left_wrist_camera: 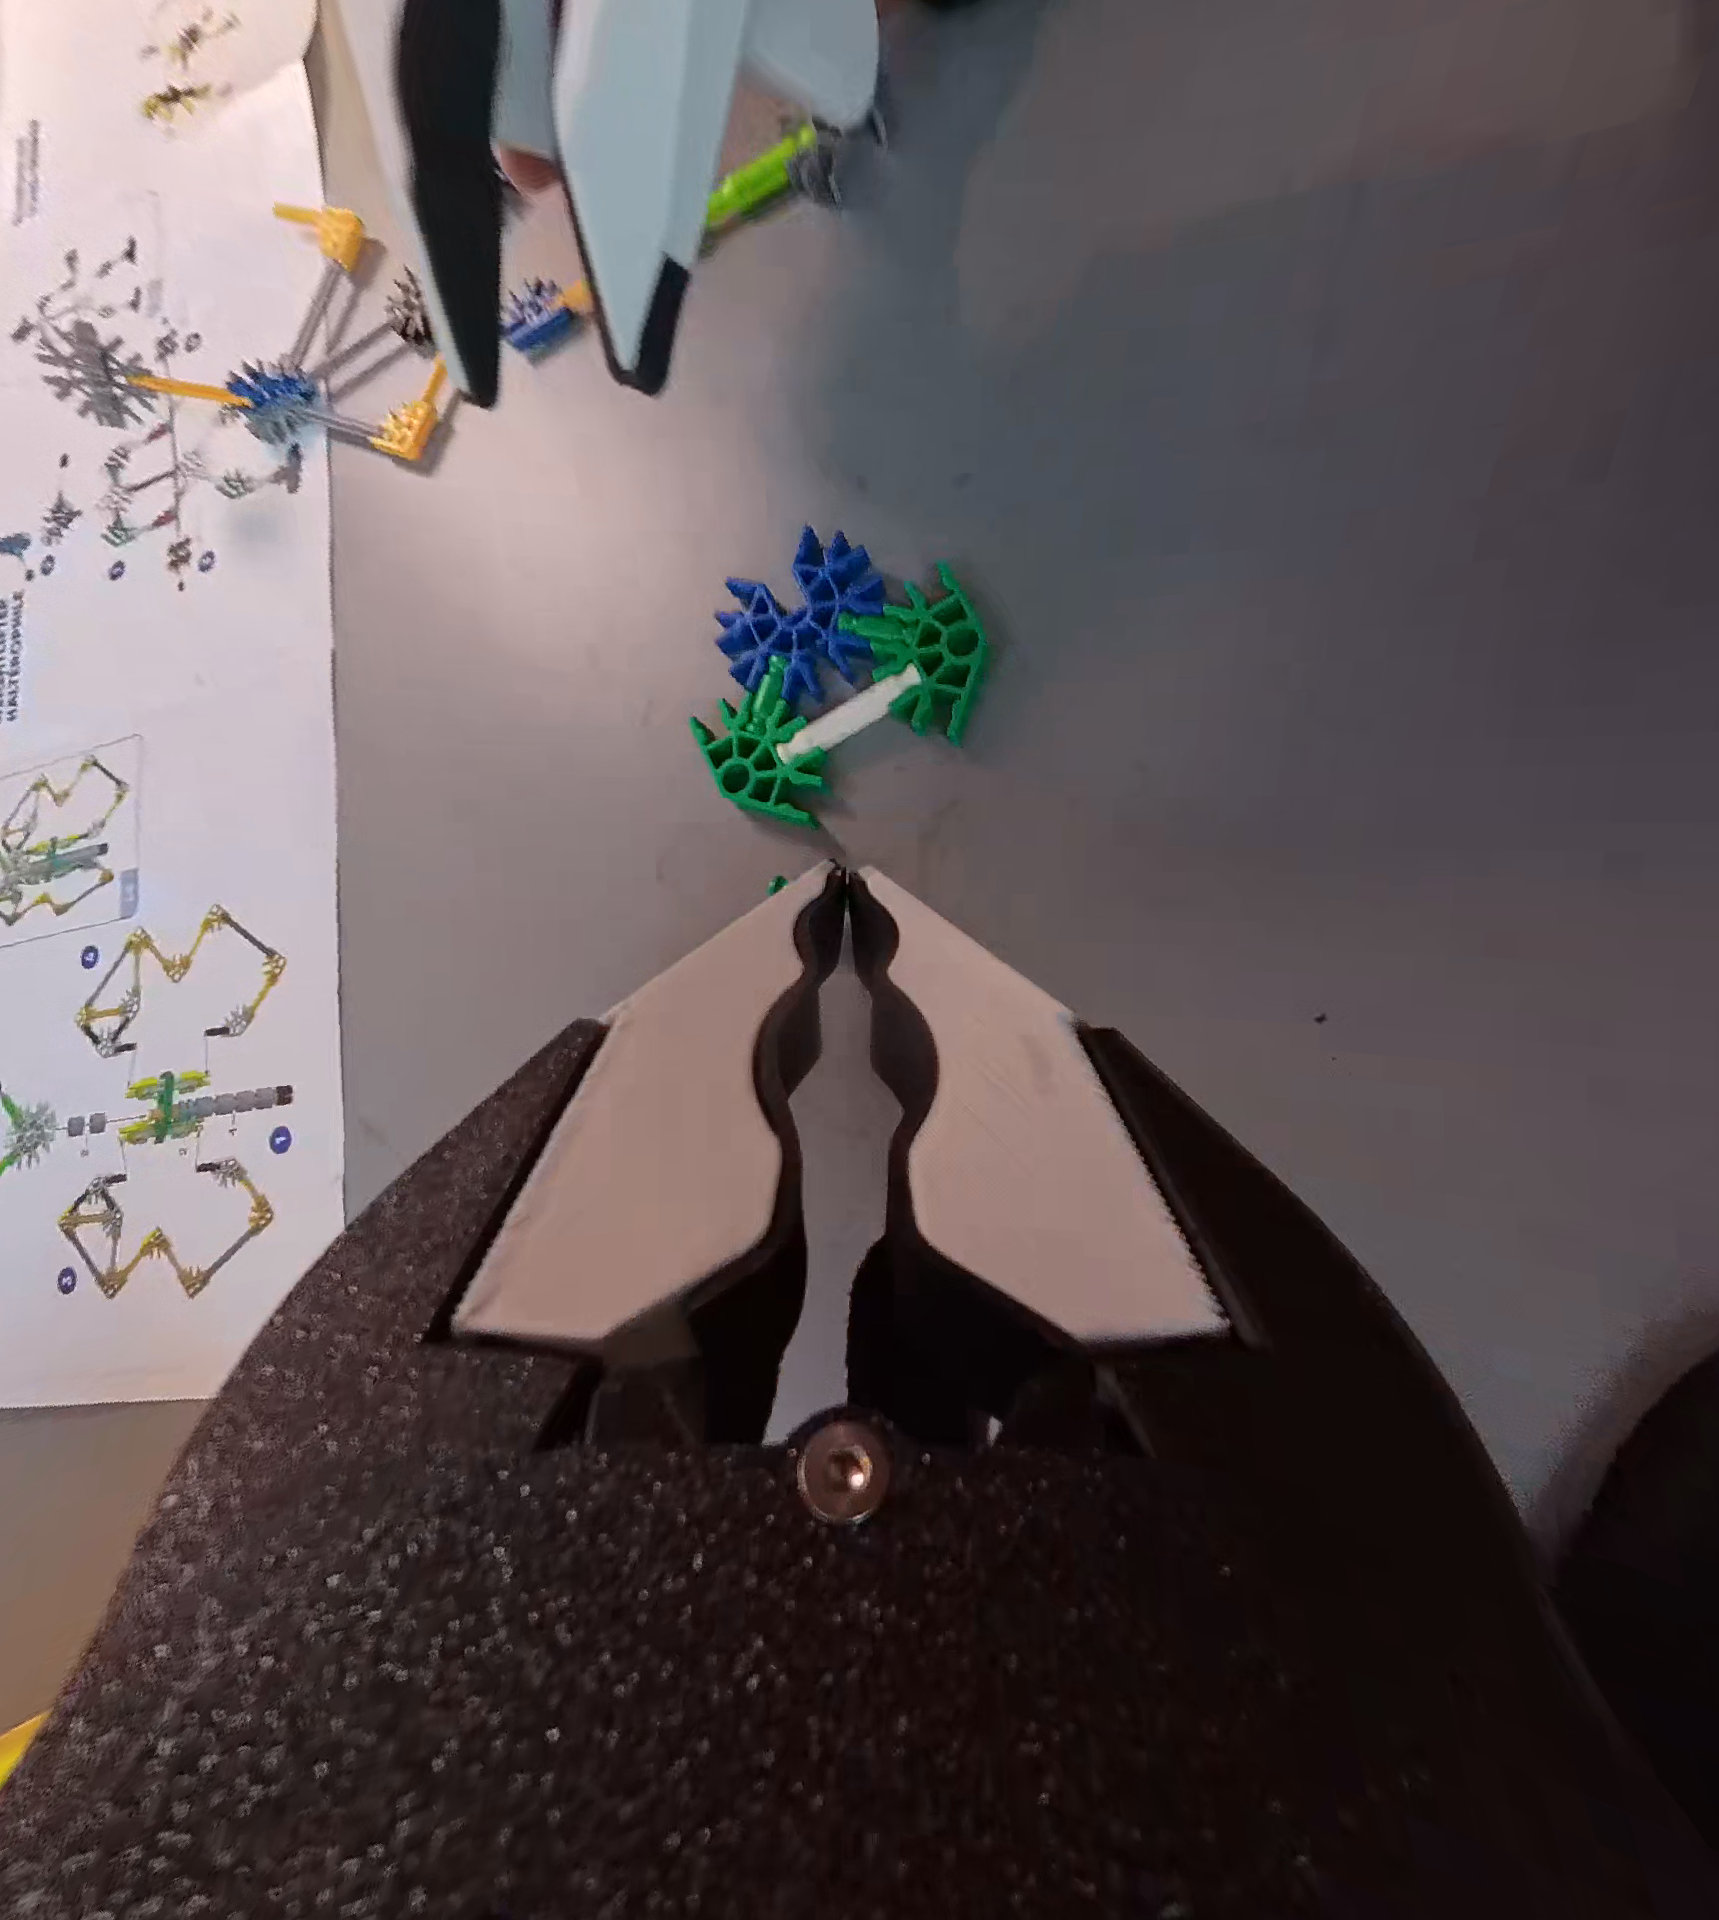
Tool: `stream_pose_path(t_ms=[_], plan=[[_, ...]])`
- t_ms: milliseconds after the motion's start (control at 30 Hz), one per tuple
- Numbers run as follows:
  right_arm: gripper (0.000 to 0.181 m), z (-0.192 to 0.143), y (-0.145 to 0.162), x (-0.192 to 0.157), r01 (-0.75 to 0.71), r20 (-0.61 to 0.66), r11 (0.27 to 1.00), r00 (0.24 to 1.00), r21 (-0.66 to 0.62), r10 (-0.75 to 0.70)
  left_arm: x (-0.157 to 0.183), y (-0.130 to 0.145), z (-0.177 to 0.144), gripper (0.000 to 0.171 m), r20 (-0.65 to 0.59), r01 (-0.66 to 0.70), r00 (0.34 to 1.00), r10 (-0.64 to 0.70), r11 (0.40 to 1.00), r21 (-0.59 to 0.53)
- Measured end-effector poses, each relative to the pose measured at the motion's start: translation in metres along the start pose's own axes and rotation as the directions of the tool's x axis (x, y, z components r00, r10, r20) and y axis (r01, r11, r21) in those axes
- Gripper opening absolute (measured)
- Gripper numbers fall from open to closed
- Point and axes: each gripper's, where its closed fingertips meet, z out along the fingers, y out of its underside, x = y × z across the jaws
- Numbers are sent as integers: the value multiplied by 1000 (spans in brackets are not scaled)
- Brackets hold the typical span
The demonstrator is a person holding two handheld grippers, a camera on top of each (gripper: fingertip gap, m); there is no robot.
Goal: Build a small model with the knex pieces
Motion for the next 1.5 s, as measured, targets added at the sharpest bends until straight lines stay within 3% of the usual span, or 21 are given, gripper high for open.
stream_pose_path(t_ms=[133,233,300,400,500,567,633,733,933,1200,1333,1500], plan=[[32,0,0,0,4,-2,1000,1000,-3,-4,6,8,7,6,-9,-32,999,32,998,-52],[33,0,1,0,5,-2,1000,1000,-5,-5,-4,3,-5,16,0,17,1000,-17,1000,-19],[33,0,0,0,1,-3,1000,1000,-3,-1,-26,-9,-31,18,57,65,996,-67,997,43],[33,-1,0,1,-5,0,1000,1000,0,5,-99,-1,-99,18,305,158,938,-165,986,47],[33,0,0,0,-5,3,1000,1000,-2,5,-168,55,-176,21,485,398,810,-330,917,-41],[33,0,1,0,-3,4,1000,1000,-4,3,-193,119,-208,21,546,581,730,-411,795,-177],[33,0,1,0,-2,4,1000,1000,-5,2,-201,181,-223,21,562,688,689,-457,655,-311],[33,0,1,1,-7,0,1000,1000,-6,7,-202,245,-221,21,547,747,662,-512,507,-430],[33,-1,0,4,-40,4,999,999,4,40,-196,298,-206,20,458,635,766,-451,418,-650],[33,-3,-1,8,-88,18,996,996,14,88,-197,308,-192,20,375,554,818,-437,423,-717],[33,-3,-2,9,-105,22,994,994,18,105,-197,314,-188,6,364,548,818,-446,410,-729],[33,-3,-2,10,-111,25,994,994,17,111,-198,311,-187,5,363,558,811,-458,421,-716]])
